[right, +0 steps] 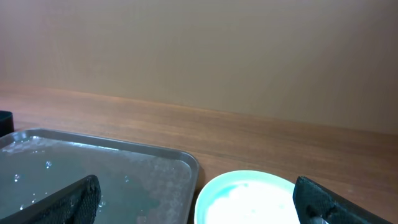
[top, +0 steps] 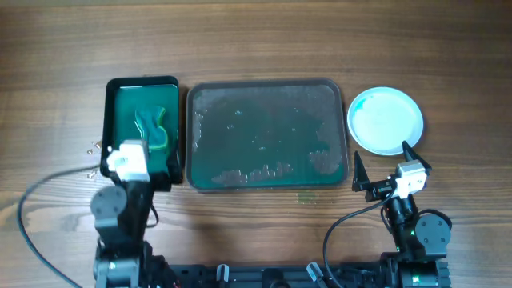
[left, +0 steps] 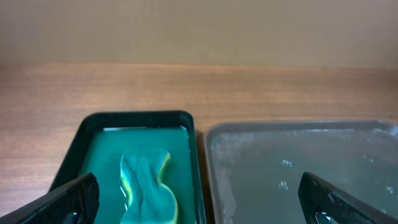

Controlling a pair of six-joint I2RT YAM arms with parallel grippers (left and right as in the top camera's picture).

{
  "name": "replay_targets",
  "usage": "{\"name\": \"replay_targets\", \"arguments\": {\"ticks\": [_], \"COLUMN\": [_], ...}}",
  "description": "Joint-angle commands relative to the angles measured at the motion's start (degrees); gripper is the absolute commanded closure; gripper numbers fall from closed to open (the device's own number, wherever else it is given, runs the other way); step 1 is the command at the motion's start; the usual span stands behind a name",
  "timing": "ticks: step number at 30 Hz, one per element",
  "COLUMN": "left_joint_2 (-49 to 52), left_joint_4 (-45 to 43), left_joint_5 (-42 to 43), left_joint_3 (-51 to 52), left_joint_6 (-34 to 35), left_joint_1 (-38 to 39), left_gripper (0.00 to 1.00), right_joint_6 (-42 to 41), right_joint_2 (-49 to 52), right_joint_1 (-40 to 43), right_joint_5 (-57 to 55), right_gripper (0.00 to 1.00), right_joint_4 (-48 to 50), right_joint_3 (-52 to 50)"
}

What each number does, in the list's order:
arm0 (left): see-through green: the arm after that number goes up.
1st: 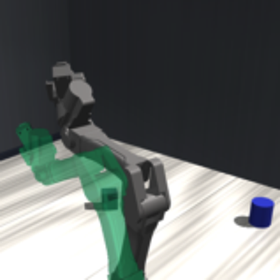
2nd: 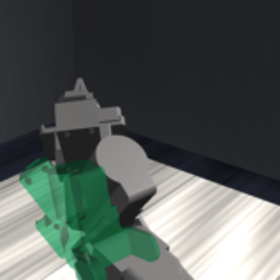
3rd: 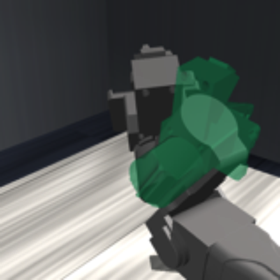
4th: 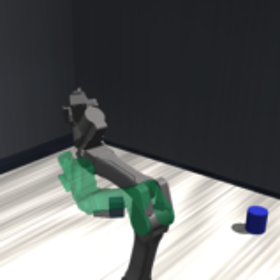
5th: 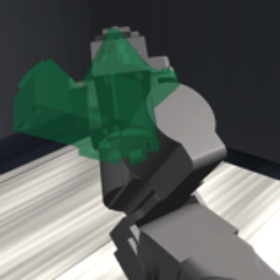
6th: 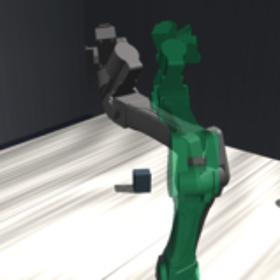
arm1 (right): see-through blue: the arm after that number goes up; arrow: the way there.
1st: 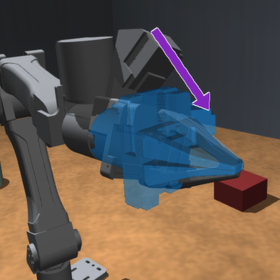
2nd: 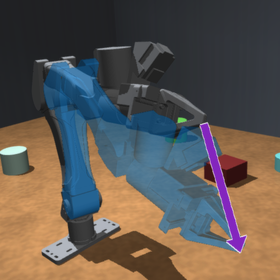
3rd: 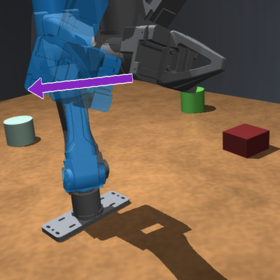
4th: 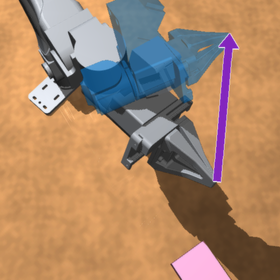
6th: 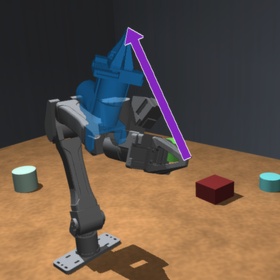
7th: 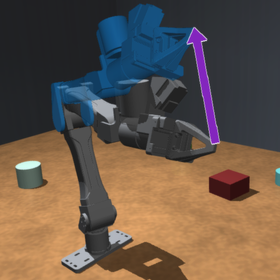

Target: Clean dirty plates on tray and stack at the side

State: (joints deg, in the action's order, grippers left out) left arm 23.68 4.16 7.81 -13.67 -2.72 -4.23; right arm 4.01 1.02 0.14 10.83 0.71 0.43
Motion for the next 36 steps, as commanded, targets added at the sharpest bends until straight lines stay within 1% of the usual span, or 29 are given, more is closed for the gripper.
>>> {"name": "replay_targets", "arguments": {"ticks": [1, 4, 6, 9, 14, 17, 36], "left_joint_2": [-9.20, -15.15, -17.22, -19.58, -20.57, -23.50, -23.34], "left_joint_4": [-0.52, -0.28, -0.04, 0.17, 0.20, -0.52, 0.09], "left_joint_5": [-2.80, -3.32, -4.74, -5.92, -5.99, -5.99, -5.99], "left_joint_3": [6.38, 9.99, 11.50, 13.29, 13.33, 13.33, 13.33], "left_joint_6": [0.63, 0.68, 1.75, 1.90, 1.68, 1.68, 1.68], "left_joint_1": [0.00, 0.00, 0.02, 0.63, 1.75, 1.86, 1.77], "left_gripper": [0.00, 0.00, 0.00, 0.00, 0.00, 0.00, 0.00], "right_joint_6": [0.44, 0.39, 0.42, 0.39, 0.39, 0.42, 0.39], "right_joint_2": [-0.37, -0.37, -0.37, -0.37, -0.37, -0.37, -0.37], "right_joint_1": [-0.28, -0.28, -0.28, -0.28, -0.28, -0.28, -0.28], "right_joint_5": [-0.57, -0.57, -0.57, -0.57, -0.57, -0.57, -0.57], "right_gripper": [0.00, 0.00, 0.00, 0.00, 0.00, 0.00, 0.00], "right_joint_4": [0.11, 0.11, 0.11, 0.11, 0.11, 0.11, 0.11], "right_joint_3": [-0.13, -0.13, -0.13, -0.13, -0.13, -0.13, -0.13]}}
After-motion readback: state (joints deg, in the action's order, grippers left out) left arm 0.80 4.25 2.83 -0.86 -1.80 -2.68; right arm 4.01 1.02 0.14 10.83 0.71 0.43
